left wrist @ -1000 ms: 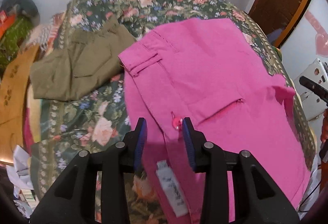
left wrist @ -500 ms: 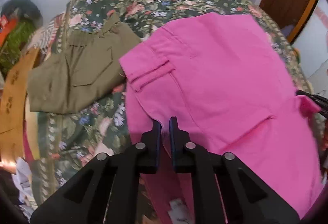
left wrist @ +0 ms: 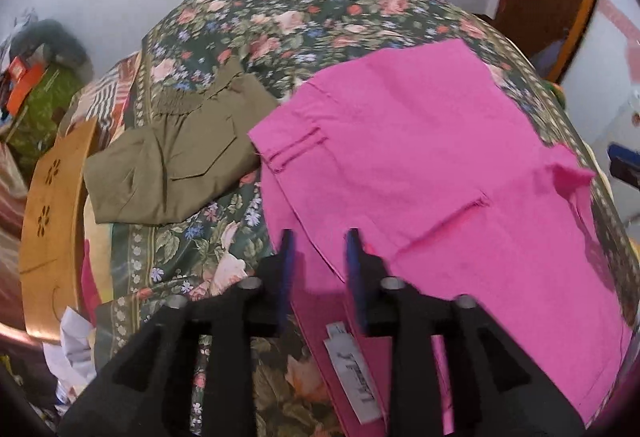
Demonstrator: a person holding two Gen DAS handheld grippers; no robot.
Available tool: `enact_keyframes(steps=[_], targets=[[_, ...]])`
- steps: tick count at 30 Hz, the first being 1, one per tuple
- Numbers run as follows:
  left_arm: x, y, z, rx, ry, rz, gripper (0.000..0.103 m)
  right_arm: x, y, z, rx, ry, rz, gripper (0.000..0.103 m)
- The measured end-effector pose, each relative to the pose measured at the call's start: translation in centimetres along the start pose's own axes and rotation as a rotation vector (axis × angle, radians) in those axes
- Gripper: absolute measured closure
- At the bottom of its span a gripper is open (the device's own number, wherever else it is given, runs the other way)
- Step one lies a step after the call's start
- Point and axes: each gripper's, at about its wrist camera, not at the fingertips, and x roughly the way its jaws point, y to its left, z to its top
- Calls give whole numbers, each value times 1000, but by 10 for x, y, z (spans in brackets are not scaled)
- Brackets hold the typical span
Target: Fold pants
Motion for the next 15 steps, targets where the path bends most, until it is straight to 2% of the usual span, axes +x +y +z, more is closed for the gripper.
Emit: enact_keyframes(steps=[1,2,4,8,9,10,12,15], targets=[[-2,-3,-3,14,-12,6,54,2,4,0,-9,0,4,56],[-3,-6,-5,27,-25,14,52,6,9,0,-21,5,16,56],[0,-9,-8,40,-20,20,51,14,16,-5,-41,18,17,56],[22,-5,-10,22,32,38,51,43,18,-11,-61,71,-40,56],[28,-3,-11,15,41,56,51,49,16,-12,-51,81,-47,60],[33,-1,-12,6,46,72,50,53,12,-12,-34,82,-50,79],[37,5,-11,-20,29,95,50,57,5,-13,2,79,-30,97],[41,9,-10,-29,33,85,48,53,-1,-8,28,29,-7,99]])
